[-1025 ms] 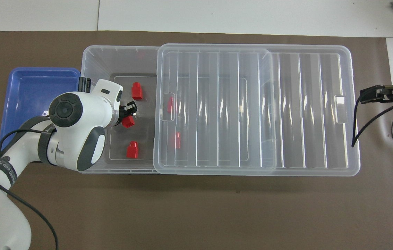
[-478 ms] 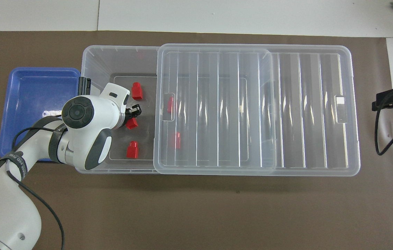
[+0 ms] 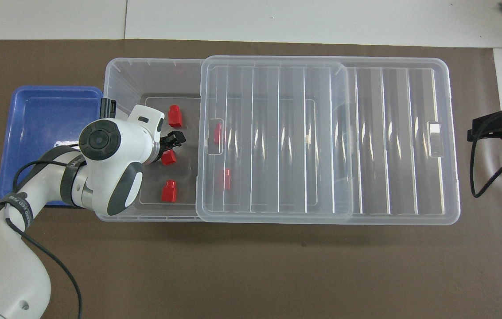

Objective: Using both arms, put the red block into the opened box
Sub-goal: 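Withdraw the left gripper back beside the blue tray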

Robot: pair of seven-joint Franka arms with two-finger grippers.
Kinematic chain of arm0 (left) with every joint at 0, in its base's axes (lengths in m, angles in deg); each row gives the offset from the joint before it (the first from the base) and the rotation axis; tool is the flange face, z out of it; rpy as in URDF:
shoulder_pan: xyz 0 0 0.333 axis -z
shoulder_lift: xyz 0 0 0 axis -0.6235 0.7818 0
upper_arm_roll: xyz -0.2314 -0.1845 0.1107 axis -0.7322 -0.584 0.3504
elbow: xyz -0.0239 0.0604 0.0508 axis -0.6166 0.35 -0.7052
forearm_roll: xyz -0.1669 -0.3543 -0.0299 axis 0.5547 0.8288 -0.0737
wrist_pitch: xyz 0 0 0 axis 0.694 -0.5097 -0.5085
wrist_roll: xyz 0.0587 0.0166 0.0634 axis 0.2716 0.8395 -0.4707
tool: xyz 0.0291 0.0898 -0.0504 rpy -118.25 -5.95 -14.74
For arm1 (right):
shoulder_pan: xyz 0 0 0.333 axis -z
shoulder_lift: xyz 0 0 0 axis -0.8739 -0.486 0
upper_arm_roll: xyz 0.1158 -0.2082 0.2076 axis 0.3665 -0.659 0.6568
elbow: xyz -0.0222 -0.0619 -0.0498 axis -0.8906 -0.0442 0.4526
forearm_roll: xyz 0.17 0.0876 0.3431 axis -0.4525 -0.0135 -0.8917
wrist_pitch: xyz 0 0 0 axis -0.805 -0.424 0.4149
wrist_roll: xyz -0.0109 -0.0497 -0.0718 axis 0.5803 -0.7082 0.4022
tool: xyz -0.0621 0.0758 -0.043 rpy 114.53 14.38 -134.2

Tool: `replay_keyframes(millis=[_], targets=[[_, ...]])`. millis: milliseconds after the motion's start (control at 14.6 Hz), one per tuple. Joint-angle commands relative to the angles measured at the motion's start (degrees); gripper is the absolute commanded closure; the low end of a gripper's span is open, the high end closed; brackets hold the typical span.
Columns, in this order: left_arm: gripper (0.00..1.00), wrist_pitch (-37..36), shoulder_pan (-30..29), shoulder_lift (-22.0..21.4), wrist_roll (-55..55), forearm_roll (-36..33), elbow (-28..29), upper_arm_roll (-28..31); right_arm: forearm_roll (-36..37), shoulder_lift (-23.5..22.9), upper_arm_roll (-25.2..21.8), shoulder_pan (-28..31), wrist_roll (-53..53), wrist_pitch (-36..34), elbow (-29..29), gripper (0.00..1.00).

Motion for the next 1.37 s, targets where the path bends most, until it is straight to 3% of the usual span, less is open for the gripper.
replay_keyframes(millis=[0,205,410,615,752,1299], targets=[[0.00,-9.22,1.60,-4.07,-6.55,-0.72,-3.95,1.08,-1.28,1.56,0.23,-0.29,-0.44,0.73,-1.91,0.00],[0.00,-13.28,1.51,-5.04,-20.25,-0.72,-8.17,1.08,-0.40,1.73,0.23,-0.55,0.00,0.81,-2.08,0.00],[0.00,-19.68,0.54,-7.85,-21.61,-0.72,-11.60,1.60,0.39,1.73,0.23,-1.17,-0.09,0.81,-2.17,0.00],[0.00,-28.29,-2.26,-8.21,-20.30,-0.98,-20.10,1.69,0.57,1.73,0.23,-1.17,-0.44,0.81,-2.17,0.00],[0.00,-32.52,-5.59,-9.60,-12.08,-1.16,-23.55,1.60,0.48,1.82,0.23,-1.17,-0.35,0.73,-2.17,0.00],[0.00,-46.06,-16.85,-17.69,31.35,-1.07,-23.47,1.78,0.48,1.82,0.23,-1.08,-0.18,0.73,-2.26,0.00]])
